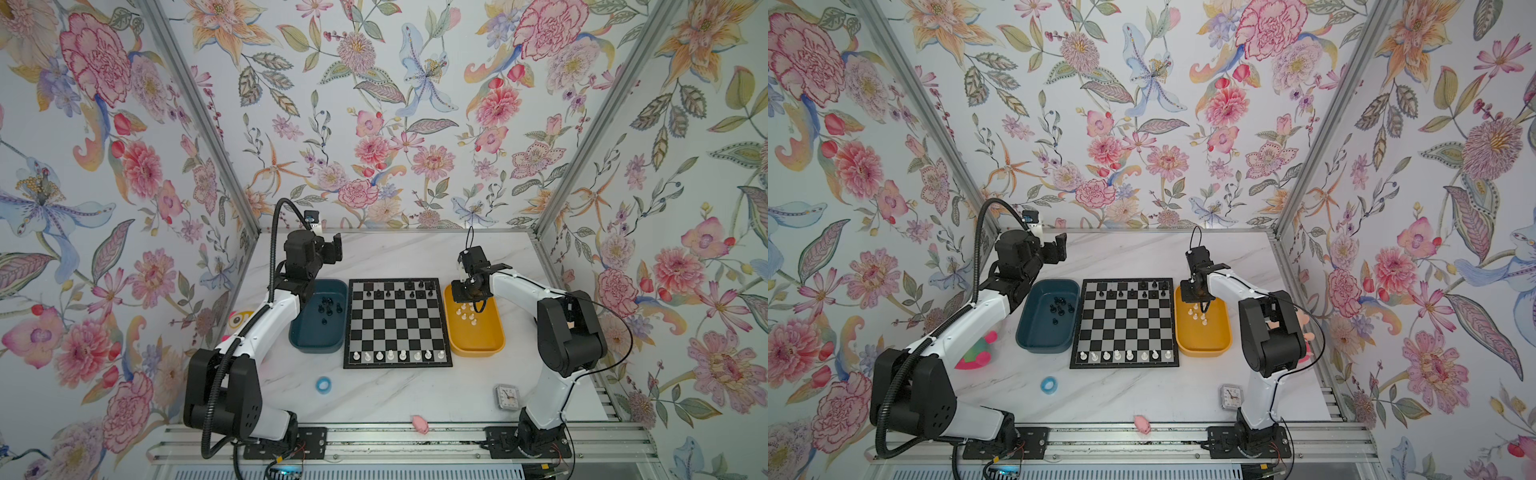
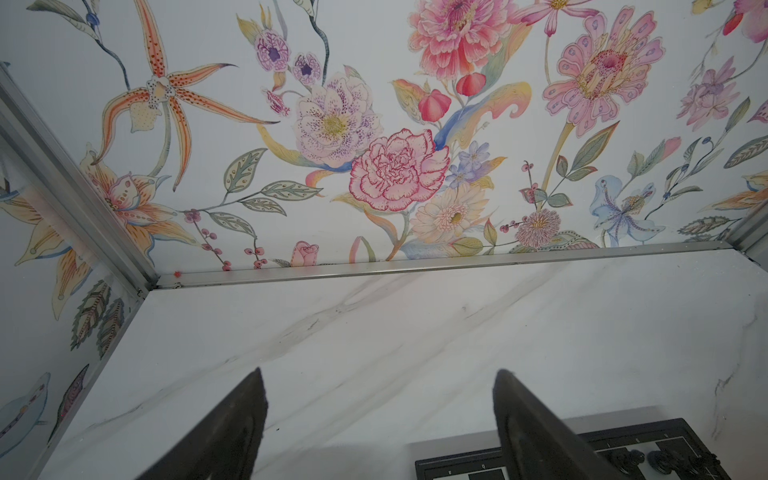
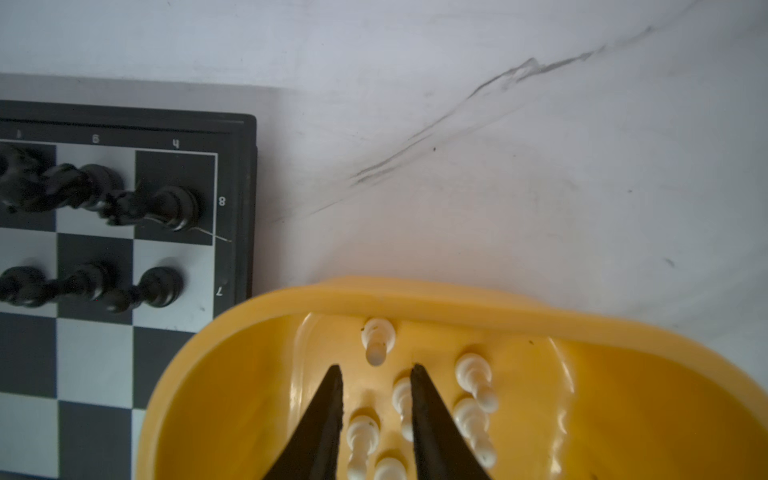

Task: Set up the chess pieces on the board
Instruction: 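Lower the right gripper into the yellow tray and grasp a white pawn, then lift the white pawn with the right gripper and carry it over the chessboard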

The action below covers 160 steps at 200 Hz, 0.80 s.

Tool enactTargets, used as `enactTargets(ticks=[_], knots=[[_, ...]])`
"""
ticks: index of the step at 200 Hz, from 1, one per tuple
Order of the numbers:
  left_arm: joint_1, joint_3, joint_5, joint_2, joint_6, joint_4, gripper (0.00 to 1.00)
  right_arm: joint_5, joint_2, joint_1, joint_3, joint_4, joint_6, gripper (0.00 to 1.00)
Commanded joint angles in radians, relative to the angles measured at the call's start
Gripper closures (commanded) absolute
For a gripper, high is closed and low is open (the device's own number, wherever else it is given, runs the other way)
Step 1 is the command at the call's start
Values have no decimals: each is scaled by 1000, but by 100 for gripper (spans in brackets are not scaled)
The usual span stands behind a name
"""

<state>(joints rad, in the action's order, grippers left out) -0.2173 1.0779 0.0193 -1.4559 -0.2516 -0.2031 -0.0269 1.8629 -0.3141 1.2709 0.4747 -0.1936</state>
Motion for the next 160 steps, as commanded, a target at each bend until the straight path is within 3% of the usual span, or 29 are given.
enactTargets(ticks=[1, 160], knots=[[-9, -12, -14, -4, -11, -8, 13, -21, 28, -6, 31, -8, -21, 71], [-10, -21, -25, 5, -3, 1, 13, -30, 81, -6, 51, -9, -29, 80]])
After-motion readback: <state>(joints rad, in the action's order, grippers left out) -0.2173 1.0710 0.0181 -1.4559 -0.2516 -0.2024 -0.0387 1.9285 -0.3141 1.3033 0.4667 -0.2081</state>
